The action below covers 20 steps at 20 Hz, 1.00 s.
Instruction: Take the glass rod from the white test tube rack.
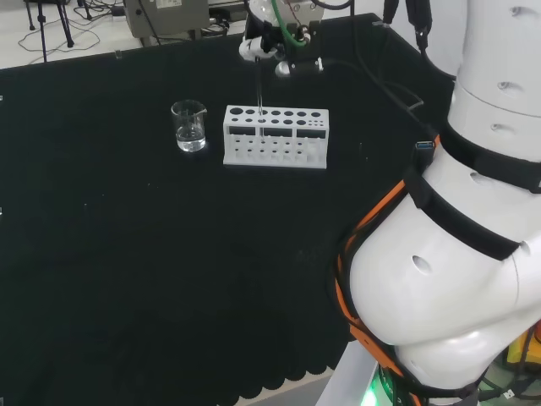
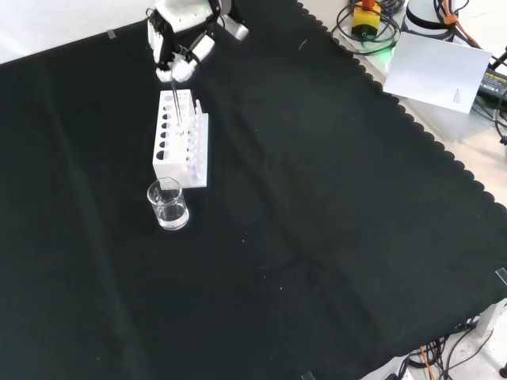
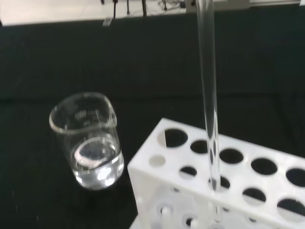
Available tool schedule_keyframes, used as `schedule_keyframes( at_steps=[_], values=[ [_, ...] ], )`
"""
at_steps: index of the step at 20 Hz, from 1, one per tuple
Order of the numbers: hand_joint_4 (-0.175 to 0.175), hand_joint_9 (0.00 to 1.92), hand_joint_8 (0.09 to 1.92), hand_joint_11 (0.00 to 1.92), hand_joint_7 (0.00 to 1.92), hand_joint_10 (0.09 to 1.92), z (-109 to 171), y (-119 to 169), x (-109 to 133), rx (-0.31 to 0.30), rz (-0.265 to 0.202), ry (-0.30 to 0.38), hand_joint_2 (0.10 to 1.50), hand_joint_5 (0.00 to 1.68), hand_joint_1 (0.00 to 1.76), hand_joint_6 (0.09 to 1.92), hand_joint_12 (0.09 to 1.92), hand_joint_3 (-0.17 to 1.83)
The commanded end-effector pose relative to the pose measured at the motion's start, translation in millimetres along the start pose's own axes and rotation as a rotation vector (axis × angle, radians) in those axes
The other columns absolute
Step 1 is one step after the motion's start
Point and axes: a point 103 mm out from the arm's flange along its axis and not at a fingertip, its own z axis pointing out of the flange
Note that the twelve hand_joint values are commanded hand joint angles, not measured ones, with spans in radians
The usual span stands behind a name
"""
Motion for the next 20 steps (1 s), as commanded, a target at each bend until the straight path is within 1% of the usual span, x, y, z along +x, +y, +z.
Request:
schedule_keyframes(
  at_steps=[1,4,6,11,14,17,20],
  values=[
    [-0.175,1.72,0.99,1.36,1.2,0.66,-31.3,-10.7,-3.7,-0.052,0.037,0.031,1.11,1.22,1.3,0.31,0.63,-0.17],
    [-0.175,1.74,0.98,1.36,1.2,0.63,-41.0,-17.4,-1.9,-0.059,0.043,0.021,1.11,1.23,1.31,0.28,0.61,-0.17],
    [-0.175,1.74,0.98,1.36,1.2,0.62,-48.2,-23.6,-0.9,-0.076,0.05,0.031,1.11,1.23,1.31,0.27,0.61,-0.17],
    [-0.175,1.77,0.98,1.38,1.2,0.58,-66.8,-39.8,7.7,-0.142,0.043,0.045,1.11,1.24,1.31,0.25,0.6,-0.17],
    [-0.175,1.77,0.98,1.38,1.19,0.58,-79.4,-50.4,17.1,-0.192,0.03,0.043,1.11,1.25,1.31,0.24,0.6,-0.17],
    [-0.175,1.77,0.99,1.38,1.19,0.58,-89.7,-54.5,25.8,-0.232,0.019,0.053,1.11,1.24,1.31,0.24,0.6,-0.17],
    [-0.175,1.78,0.99,1.39,1.19,0.58,-97.3,-54.1,32.0,-0.254,0.013,0.056,1.11,1.24,1.31,0.24,0.6,-0.17]
  ],
)
